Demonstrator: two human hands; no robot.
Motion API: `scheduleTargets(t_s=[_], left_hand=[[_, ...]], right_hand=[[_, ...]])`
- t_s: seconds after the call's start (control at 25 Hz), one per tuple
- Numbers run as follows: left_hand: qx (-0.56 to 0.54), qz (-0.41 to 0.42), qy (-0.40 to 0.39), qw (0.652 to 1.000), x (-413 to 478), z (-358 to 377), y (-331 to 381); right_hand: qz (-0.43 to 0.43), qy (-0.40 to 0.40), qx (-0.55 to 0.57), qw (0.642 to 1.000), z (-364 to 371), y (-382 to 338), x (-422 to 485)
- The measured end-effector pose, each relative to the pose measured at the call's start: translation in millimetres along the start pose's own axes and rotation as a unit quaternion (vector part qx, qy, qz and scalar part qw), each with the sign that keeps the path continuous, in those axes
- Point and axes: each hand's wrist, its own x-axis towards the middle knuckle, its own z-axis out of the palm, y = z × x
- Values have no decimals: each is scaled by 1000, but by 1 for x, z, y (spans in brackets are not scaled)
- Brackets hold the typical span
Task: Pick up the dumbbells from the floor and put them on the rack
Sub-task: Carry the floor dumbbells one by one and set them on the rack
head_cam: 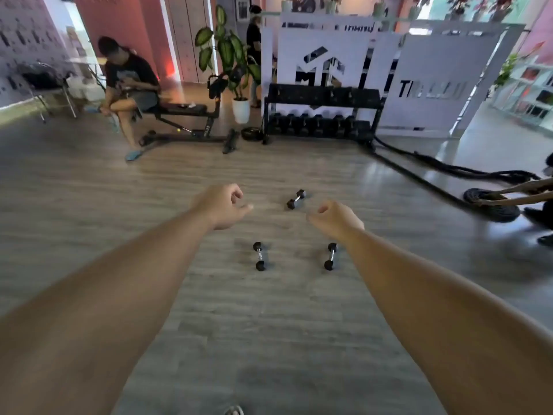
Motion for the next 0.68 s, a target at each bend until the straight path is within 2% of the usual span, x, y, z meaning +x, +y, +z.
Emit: scheduleTargets(t_s=[0.12,0.24,0.4,0.68], left_hand=[[70,9,-39,997,60,4,-39],[76,2,-73,994,119,-1,-69],[10,-49,-77,996,199,3,-113],[-50,-85,-117,988,326,71,-154]], right_hand=[[4,-42,-71,997,43,-30,58],[10,-60,-71,996,61,-61,108],[48,-61,-32,996,76,-80,181],[94,-73,32,992,127,-72,322]])
